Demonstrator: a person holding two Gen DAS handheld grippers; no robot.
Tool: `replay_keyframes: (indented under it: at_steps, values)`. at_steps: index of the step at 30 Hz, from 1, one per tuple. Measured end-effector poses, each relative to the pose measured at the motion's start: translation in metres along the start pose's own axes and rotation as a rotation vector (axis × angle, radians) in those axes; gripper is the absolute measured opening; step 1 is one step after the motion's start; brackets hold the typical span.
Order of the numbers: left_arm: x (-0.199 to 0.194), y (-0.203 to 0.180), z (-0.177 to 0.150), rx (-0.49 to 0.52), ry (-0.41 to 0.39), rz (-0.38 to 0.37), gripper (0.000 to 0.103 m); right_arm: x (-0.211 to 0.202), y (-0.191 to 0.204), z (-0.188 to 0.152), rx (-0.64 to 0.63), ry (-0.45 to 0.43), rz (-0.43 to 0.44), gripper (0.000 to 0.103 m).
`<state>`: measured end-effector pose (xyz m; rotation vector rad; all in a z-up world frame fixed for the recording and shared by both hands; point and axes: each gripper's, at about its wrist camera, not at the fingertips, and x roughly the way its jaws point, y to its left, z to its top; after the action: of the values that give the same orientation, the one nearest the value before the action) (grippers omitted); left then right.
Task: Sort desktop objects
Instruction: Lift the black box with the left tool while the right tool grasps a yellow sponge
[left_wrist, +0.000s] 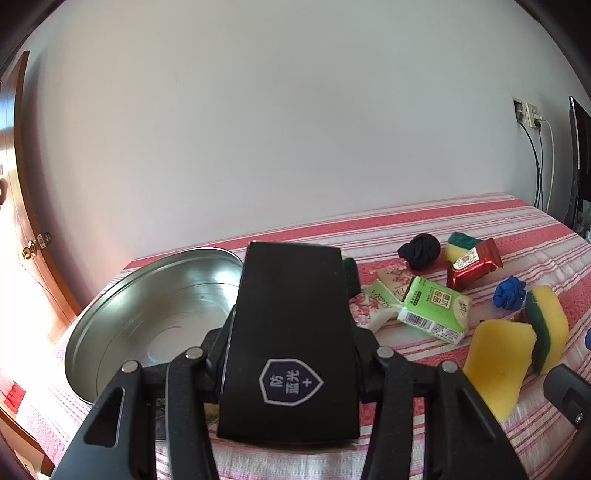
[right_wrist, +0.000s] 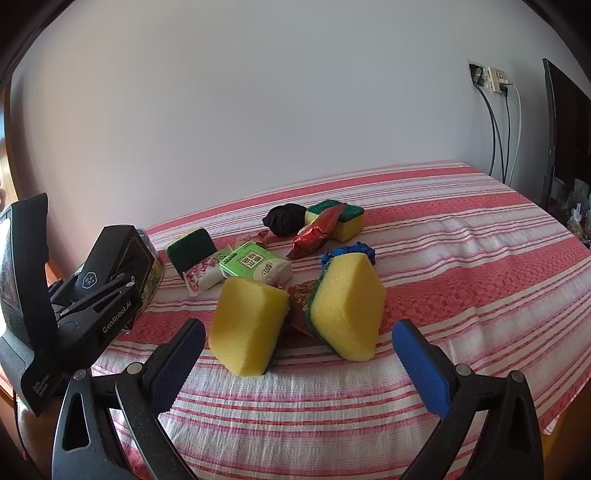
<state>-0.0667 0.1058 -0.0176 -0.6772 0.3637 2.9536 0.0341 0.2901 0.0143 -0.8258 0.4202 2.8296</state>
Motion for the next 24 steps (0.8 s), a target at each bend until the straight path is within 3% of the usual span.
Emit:
replay_keyframes:
  at_steps: [11,17,21,24]
  values:
    - [-0.024,0.054,-0.01,-0.146,-0.001,-0.07,0.048,0.016,0.011,-0.009,0.033,0.057,0.079,0.101]
    - [-0.036,0.077,-0.013,-0.21,-0.018,-0.078,0.048,0.04,0.021,-0.011,0.055,0.129,0.145,0.082]
    - [-0.036,0.086,-0.015,-0.241,-0.021,-0.093,0.048,0.06,0.027,-0.007,0.101,0.164,0.174,0.082]
    - [-0.035,0.095,-0.017,-0.294,-0.016,-0.171,0.048,0.075,0.028,-0.003,0.133,0.185,0.16,0.082]
